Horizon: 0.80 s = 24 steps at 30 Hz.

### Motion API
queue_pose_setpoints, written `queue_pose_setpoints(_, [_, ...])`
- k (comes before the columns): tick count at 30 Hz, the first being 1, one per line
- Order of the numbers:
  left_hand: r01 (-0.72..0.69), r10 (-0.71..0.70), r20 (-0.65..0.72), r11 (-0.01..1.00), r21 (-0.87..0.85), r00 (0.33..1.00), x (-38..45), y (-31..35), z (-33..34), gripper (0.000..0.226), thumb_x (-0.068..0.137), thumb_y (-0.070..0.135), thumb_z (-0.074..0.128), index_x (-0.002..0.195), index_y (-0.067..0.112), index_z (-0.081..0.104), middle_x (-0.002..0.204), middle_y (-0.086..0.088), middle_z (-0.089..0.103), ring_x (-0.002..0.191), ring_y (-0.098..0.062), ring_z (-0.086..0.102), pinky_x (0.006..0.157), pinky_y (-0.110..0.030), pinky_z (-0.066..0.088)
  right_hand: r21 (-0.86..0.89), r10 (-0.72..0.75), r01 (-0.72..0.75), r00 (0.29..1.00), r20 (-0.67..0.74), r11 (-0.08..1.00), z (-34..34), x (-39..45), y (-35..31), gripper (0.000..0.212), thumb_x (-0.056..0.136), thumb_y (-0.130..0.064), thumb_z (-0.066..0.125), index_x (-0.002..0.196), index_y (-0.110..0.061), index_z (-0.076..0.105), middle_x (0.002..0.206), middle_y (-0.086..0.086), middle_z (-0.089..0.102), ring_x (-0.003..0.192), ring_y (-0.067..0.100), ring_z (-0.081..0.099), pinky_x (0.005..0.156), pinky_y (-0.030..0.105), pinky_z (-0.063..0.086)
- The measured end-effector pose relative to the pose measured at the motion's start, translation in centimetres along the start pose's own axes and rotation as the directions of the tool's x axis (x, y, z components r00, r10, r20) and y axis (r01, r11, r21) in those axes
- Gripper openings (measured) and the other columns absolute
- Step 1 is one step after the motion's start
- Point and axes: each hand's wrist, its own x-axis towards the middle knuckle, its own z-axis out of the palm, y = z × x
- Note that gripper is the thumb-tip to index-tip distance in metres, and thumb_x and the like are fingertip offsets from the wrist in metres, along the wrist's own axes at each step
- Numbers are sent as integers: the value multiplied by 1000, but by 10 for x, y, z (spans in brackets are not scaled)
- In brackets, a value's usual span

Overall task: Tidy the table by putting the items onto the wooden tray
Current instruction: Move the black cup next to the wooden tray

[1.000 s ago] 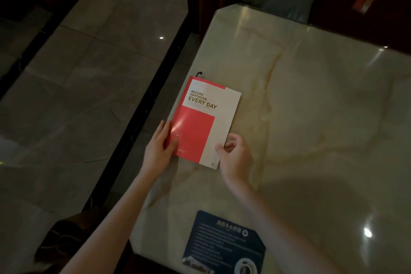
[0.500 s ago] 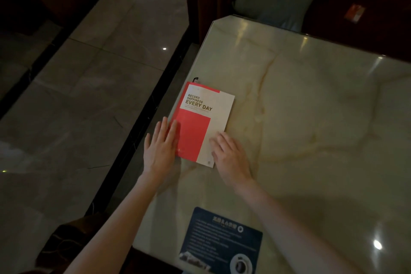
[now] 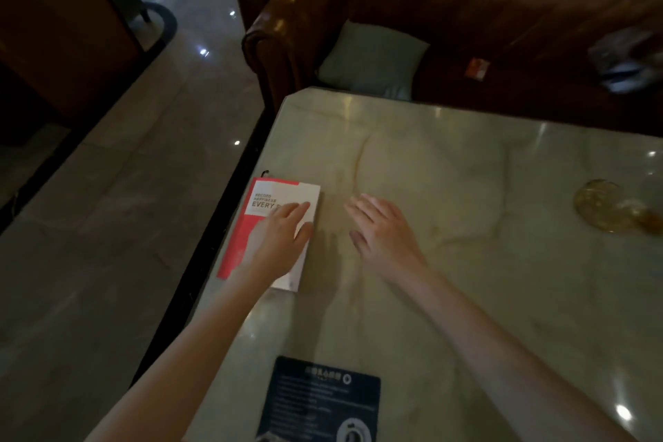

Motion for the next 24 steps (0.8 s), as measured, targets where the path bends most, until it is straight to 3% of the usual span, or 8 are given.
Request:
queue_pose_setpoints(3, [-101,105,-39,989,105,994,12,38,-9,47,95,32,39,138,16,34,143,-8,39,130,-24,36,102,-40,32,-47,34,-36,998,-45,998,-31,-16,31,47,76,-32,39,109,-10,64,109,6,70,106,22,63,91,31,46])
queue_pose_setpoints(6, [-183,194,-51,967,175,980,19,81,-9,51,94,34,40,141,17,28,147,-8,32,133,-25,30,105,-40,26,-71,121,-125,991,-54,990,-57,-41,68,49,76,-33,39,111,-9,62,109,7,70,106,23,64,90,30,31])
queue_pose_setpoints(9, [-268,281,-22,932,246,959,21,124,3,54,94,36,38,143,20,22,151,-6,23,138,-21,21,108,-38,20,-35,182,-185,980,-76,982,-80,-74,109,51,80,-34,38,116,-5,60,117,11,66,112,26,60,96,33,41])
queue_pose_setpoints(11, [-287,304,-26,920,265,952,18,155,17,55,94,38,36,143,22,18,153,-4,19,139,-20,17,109,-37,17,-4,225,-226,972,-73,974,-94,-99,134,49,86,-30,42,126,-4,51,129,12,58,124,27,50,103,39,37])
queue_pose_setpoints(15, [-299,321,-46,919,257,946,7,220,50,56,94,39,36,144,24,16,153,-3,16,140,-19,12,111,-38,14,-1,256,-258,961,-105,966,-116,-152,181,55,88,-37,32,131,-7,47,134,10,54,130,25,44,106,39,32])
queue_pose_setpoints(19, [-296,315,-56,929,221,948,-9,288,89,55,93,37,38,143,23,19,153,-3,17,140,-19,14,110,-39,16,26,287,-286,955,-76,958,-133,-205,230,45,89,-26,47,129,-7,48,134,9,54,131,23,42,107,37,31])
queue_pose_setpoints(24, [-322,333,-44,933,161,942,-28,360,137,55,93,33,41,143,20,22,152,-5,21,139,-21,17,110,-39,16,19,279,-279,959,-38,960,-150,-266,286,51,88,-34,38,133,-10,44,138,6,50,133,21,38,107,35,29])
